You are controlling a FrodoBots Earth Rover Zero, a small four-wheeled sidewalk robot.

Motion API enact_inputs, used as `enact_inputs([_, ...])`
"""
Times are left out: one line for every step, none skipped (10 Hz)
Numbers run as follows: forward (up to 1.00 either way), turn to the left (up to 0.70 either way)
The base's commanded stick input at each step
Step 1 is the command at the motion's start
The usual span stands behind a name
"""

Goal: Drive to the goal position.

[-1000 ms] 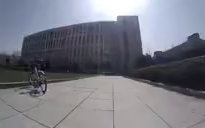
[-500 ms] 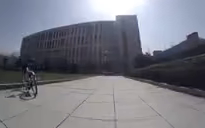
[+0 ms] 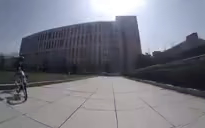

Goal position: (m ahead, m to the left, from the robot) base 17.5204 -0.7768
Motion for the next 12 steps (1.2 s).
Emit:
enact_inputs([0.70, 0.00])
enact_inputs([0.70, 0.00])
enact_inputs([0.70, 0.00])
enact_inputs([0.70, 0.00])
enact_inputs([0.70, 0.00])
enact_inputs([0.70, 0.00])
enact_inputs([0.70, 0.08])
enact_inputs([0.70, 0.14])
enact_inputs([0.70, 0.14])
enact_inputs([0.70, 0.07])
enact_inputs([0.70, 0.01])
enact_inputs([0.70, 0.00])
